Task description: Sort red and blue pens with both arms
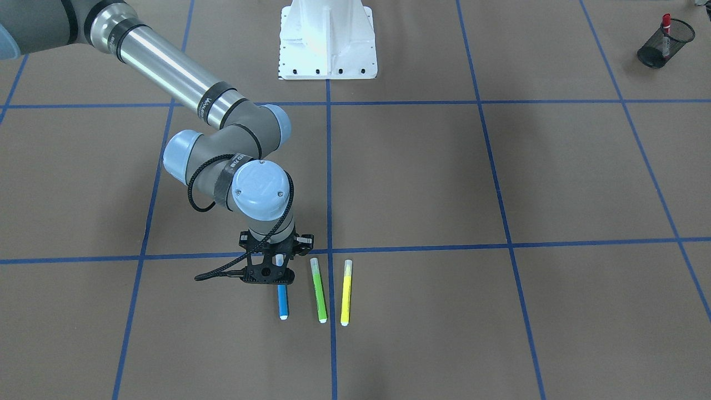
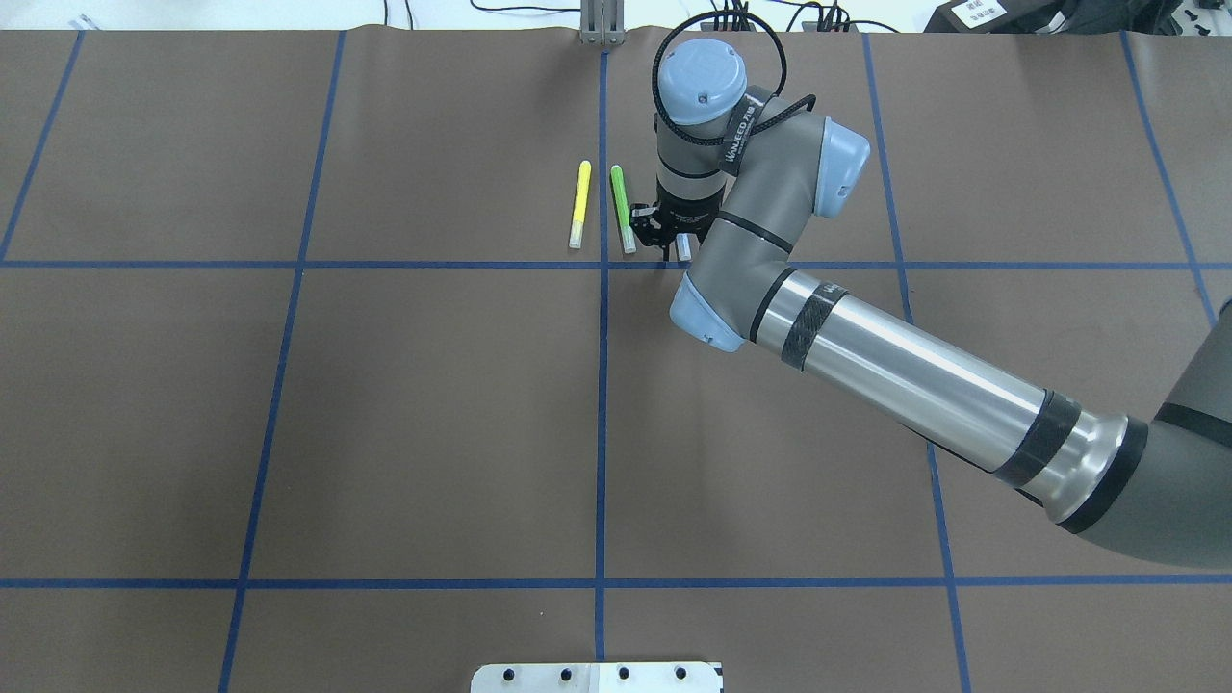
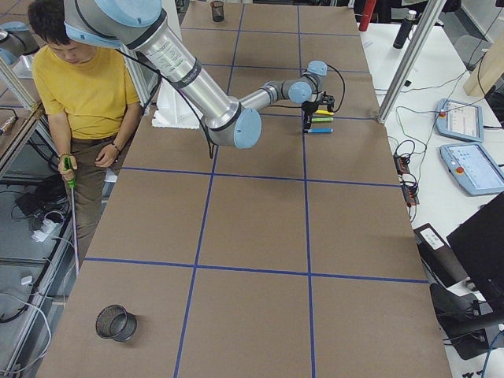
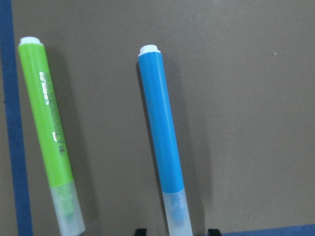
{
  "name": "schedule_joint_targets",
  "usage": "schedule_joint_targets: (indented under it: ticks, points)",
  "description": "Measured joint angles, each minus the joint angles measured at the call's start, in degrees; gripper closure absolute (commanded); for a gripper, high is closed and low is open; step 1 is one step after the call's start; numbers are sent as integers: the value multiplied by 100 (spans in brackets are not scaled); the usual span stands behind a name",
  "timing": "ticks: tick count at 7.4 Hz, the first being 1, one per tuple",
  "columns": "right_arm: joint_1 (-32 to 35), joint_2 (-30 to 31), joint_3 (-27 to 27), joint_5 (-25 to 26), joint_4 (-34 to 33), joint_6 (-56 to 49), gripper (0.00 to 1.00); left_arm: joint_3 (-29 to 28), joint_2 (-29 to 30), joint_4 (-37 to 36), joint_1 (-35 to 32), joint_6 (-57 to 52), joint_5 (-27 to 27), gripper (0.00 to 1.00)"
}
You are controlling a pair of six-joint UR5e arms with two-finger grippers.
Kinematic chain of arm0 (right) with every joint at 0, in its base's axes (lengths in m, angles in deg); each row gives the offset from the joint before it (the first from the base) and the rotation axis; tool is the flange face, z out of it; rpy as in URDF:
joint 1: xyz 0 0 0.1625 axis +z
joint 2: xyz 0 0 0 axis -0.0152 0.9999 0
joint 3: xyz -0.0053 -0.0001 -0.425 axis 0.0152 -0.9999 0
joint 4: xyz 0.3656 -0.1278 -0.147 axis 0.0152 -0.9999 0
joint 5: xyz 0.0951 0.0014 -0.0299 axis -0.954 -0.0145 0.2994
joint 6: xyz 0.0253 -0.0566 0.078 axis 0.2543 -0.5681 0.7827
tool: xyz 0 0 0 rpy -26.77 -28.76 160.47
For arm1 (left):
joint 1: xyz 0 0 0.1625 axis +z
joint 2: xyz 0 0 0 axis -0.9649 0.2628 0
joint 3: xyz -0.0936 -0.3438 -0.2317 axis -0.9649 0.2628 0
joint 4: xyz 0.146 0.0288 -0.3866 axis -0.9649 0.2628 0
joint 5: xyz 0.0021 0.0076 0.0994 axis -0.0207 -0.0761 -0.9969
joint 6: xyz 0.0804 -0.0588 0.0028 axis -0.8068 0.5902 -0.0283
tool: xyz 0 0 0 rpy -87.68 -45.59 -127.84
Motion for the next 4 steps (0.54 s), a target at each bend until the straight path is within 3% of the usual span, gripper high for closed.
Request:
schedule_joint_targets:
  ticks: [4]
  points:
    - [6, 59, -2, -10, 103, -105, 49, 0, 8, 0, 0, 2, 0, 0]
